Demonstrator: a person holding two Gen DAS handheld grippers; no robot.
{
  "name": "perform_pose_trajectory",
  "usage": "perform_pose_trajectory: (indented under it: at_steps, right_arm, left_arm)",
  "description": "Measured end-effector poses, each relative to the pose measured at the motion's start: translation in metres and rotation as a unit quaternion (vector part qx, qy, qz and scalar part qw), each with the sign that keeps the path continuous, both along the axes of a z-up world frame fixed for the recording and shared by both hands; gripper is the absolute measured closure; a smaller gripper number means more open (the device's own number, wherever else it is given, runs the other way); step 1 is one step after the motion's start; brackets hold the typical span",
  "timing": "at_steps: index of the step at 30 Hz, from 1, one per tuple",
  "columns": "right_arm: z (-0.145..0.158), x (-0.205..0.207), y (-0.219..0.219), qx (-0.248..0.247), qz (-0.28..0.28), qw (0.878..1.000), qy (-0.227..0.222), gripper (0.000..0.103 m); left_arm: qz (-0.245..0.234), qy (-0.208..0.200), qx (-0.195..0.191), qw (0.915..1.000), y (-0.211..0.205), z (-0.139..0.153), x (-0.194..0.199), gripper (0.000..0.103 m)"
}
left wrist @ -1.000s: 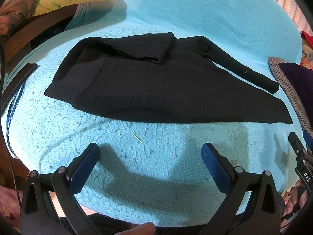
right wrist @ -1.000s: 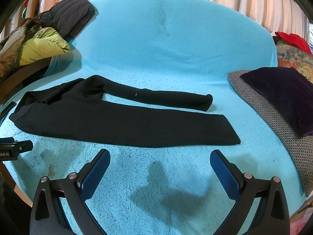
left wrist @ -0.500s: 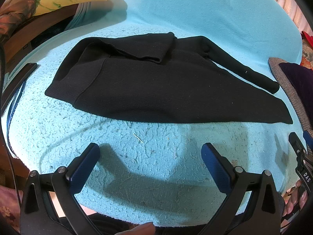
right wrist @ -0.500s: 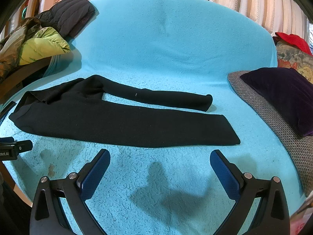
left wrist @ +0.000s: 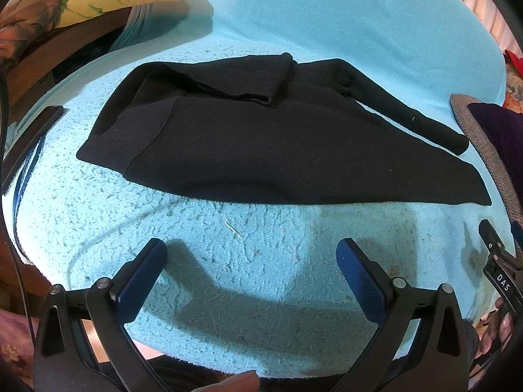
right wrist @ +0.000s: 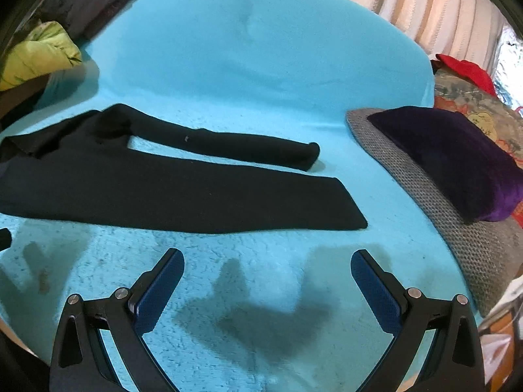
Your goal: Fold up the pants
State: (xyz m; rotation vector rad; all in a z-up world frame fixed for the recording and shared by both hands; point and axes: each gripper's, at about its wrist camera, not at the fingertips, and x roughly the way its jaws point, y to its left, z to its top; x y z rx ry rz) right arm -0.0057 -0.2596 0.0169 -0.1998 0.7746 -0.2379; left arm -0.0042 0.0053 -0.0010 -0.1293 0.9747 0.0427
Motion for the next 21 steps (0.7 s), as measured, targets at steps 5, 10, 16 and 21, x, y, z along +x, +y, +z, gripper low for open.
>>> perform_pose_trajectory:
  at_steps: [5,10,16,21]
  right_arm:
    - [-0.0015,0.0025,0.0017,-0.002,0.002,1.0,0.004,0.001]
    - [-0.0004,0.0013,0.004,-0.001,0.003,1.0,0.004,0.001]
    - [0.0007,-0.0001,0.0063,-0.002,0.005,1.0,0.004,0.001]
    - [0.0002,-0.0014,0.0056,-0.001,0.007,1.0,0.002,0.001]
  left_arm:
    - [0.0,0.0,0.002,1.0,-0.0015,-0.0006,0.0006,0.0]
    - [0.0,0.0,0.002,1.0,-0.0045,-0.001,0.0022,0.0]
    - [0.0,0.0,0.002,1.0,-0.0042,-0.0012,0.002,0.0]
    - [0.0,0.0,0.001,1.0,-0.0043,-0.0011,0.0018,0.0]
